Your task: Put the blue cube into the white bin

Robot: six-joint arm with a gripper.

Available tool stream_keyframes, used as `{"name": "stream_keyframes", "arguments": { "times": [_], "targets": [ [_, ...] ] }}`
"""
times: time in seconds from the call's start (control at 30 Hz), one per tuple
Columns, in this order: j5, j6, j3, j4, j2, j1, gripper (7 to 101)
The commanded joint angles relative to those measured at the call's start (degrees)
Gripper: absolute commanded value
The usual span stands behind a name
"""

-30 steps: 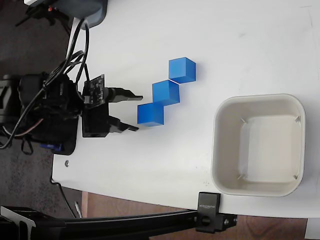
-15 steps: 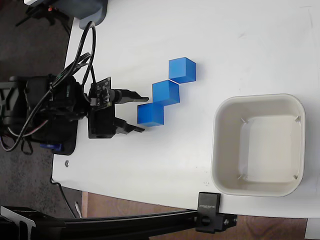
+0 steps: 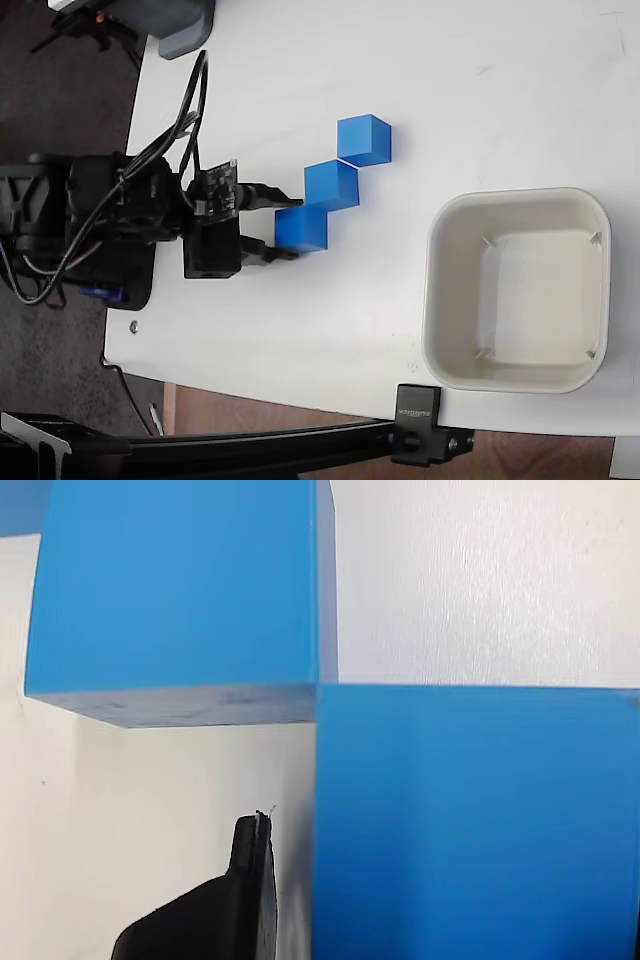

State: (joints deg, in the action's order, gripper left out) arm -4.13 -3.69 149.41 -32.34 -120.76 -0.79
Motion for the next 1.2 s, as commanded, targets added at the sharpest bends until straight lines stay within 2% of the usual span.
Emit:
{"name": "stream_keyframes", "arguments": {
  "times": [0.03, 0.23, 0.47, 0.73, 0.83, 1.2],
  "targets": [
    [0.79, -0.53, -3.16, 1.14, -1.14, 0.09, 64.2],
    [1.58, -0.7, -4.83, -1.23, -4.13, 0.09, 48.4],
    [3.34, 0.09, -9.49, -9.14, -7.47, 0.35, 42.2],
    [4.57, 2.02, -17.23, -18.19, -10.72, 1.67, 42.2],
    [4.39, 2.81, -22.76, -18.11, -7.47, 1.49, 42.2],
    [0.7, 6.33, -47.37, -9.84, 17.84, 5.89, 42.5]
  ]
}}
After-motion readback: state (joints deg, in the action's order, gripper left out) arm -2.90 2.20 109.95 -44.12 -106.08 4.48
